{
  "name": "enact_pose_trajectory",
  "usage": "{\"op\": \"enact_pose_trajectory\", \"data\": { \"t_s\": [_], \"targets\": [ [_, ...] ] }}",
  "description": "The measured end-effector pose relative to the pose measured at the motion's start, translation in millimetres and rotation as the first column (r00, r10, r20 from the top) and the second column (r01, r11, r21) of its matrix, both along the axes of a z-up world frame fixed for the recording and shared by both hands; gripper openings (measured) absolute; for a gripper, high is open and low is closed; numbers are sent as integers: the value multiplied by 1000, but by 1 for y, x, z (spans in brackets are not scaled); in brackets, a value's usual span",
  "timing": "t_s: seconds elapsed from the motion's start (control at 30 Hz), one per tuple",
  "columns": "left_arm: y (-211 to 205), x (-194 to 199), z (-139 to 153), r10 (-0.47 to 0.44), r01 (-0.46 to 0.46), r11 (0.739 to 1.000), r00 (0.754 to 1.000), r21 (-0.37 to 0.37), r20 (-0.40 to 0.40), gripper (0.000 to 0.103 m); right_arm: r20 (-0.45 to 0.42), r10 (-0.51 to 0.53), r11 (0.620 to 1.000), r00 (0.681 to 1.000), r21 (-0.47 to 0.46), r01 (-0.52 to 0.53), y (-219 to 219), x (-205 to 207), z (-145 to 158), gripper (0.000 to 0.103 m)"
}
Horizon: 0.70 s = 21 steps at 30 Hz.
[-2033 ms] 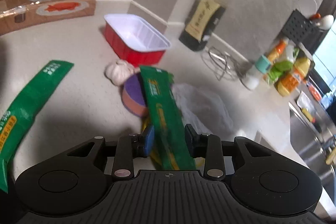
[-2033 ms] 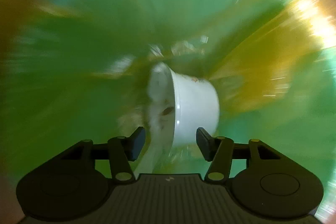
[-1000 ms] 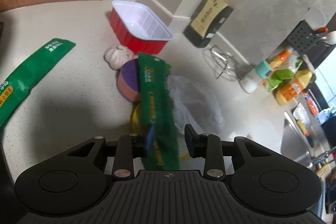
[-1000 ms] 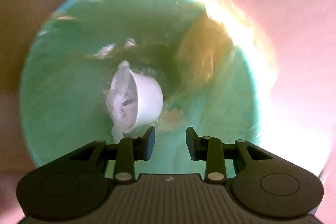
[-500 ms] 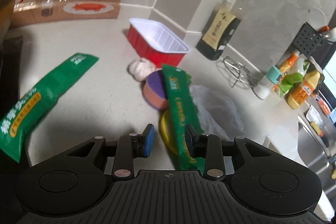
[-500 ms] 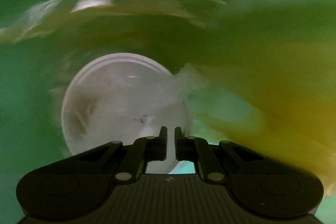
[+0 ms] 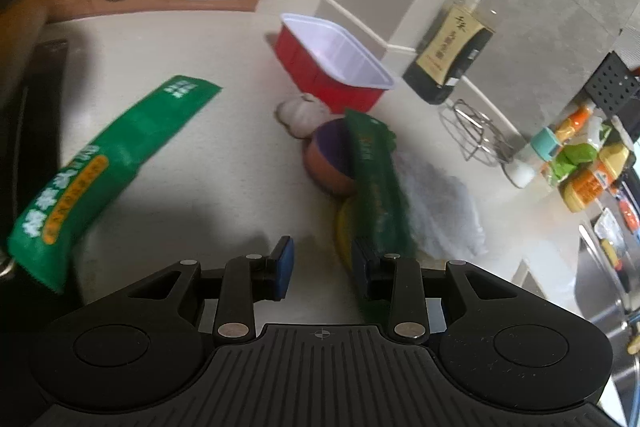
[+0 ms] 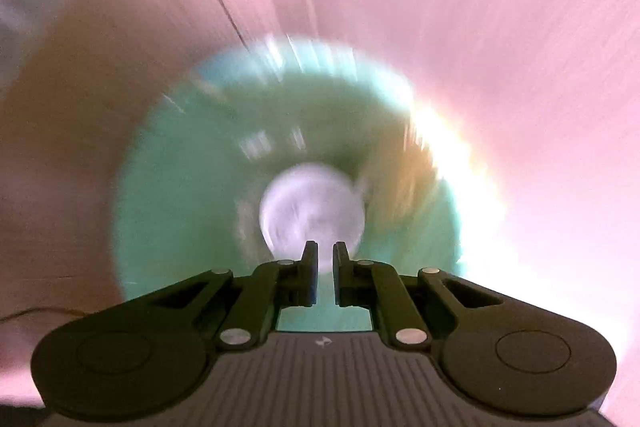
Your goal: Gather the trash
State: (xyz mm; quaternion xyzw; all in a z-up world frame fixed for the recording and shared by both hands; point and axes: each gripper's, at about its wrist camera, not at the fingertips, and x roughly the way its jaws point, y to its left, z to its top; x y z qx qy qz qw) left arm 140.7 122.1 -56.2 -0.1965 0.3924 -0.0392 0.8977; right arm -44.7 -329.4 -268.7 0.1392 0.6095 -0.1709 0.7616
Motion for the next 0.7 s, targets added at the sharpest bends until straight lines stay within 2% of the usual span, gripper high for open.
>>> {"op": "enact_pose_trajectory", "data": {
  "t_s": [0.03,0.1,0.17,0.2,0.3,0.33,0.37,0.43,0.53,0.6,0.63,0.7],
  "targets": [
    [2,-2,0,6,-6,1000,1000,16,8,35,65,37,999,997,-40,-34,7,2,37,10],
    [3,-6,1,23,-24,998,1000,55,20,35,151,81,992,985,-103,-66,17,11,91,16],
    [7,-12,3,48,-50,996,999,74,27,35,211,107,982,972,-174,-71,27,26,142,30],
    [9,-16,4,54,-56,995,998,81,26,35,240,128,975,962,-209,-77,34,31,165,32],
    [11,-24,3,59,-59,992,998,111,6,35,374,236,938,897,-329,-110,58,46,237,54],
    [13,-27,3,66,-65,992,998,111,-2,35,419,282,921,863,-370,-122,70,54,258,66],
    [15,-30,2,73,-72,992,997,105,-12,35,447,322,909,835,-391,-141,79,61,267,70],
    [23,-42,4,103,-101,991,994,88,-20,35,477,420,885,772,-405,-232,104,84,291,70],
    [31,-58,10,126,-125,987,992,99,0,36,503,508,860,699,-331,-387,138,121,295,70],
    [36,-65,13,138,-139,985,990,100,16,35,500,555,831,664,-320,-454,162,135,289,70],
    [38,-67,14,144,-145,985,989,96,26,35,496,569,822,656,-329,-464,175,147,272,70],
    [39,-65,17,144,-148,983,988,104,50,35,494,585,811,643,-323,-489,189,163,257,70]
  ]
}}
